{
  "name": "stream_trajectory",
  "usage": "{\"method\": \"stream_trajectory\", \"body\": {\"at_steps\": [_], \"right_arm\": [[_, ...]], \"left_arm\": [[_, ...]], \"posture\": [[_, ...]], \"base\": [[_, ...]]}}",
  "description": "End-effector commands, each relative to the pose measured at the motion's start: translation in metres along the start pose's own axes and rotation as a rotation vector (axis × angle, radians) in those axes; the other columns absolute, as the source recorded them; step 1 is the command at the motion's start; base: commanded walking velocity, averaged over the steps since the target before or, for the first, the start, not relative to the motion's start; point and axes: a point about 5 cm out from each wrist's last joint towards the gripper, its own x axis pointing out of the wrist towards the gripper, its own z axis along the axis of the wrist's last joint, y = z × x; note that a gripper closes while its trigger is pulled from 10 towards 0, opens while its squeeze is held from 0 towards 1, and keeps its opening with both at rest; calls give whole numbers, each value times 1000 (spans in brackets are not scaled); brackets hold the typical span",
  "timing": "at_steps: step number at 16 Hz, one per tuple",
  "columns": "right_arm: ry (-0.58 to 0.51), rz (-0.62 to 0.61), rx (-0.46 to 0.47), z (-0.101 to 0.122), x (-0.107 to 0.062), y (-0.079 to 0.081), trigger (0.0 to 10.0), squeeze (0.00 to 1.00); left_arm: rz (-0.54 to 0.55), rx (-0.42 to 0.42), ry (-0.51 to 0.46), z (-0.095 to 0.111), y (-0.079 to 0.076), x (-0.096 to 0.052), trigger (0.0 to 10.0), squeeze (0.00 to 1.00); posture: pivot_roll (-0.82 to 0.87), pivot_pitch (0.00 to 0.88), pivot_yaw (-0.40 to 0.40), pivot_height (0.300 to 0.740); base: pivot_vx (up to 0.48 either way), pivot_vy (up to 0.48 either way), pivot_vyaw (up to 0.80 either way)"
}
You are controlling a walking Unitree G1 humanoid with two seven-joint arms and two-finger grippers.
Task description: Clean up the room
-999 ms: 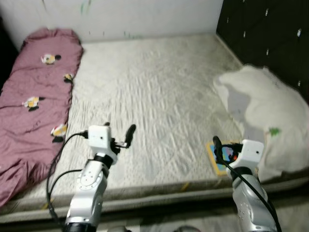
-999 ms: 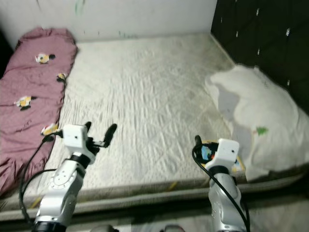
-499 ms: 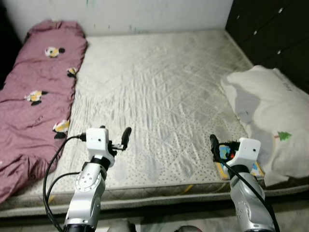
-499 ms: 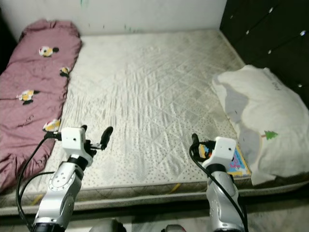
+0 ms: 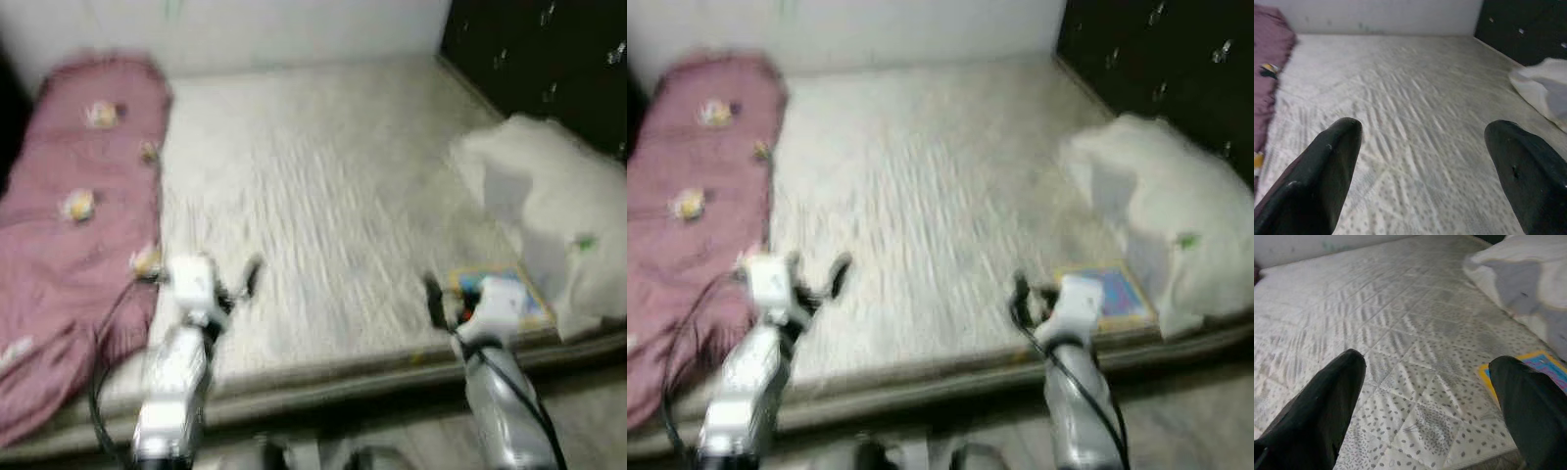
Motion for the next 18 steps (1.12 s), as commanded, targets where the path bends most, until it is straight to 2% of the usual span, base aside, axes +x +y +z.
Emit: {"method": "stream_trajectory", "body": {"at_steps": [1,18], "right_arm": [[-7,20,6,2,3,6,10000,0],[20,43,15,-4,0,11,10000,0]], "left_arm": [[20,18,-9,4,7,1,10000,0],[10,18,-9,5,7,2,10000,0]], "posture": [[-61,73,16,740],[-58,65,21,740]], "base": [[0,480,0],[0,480,0]]}}
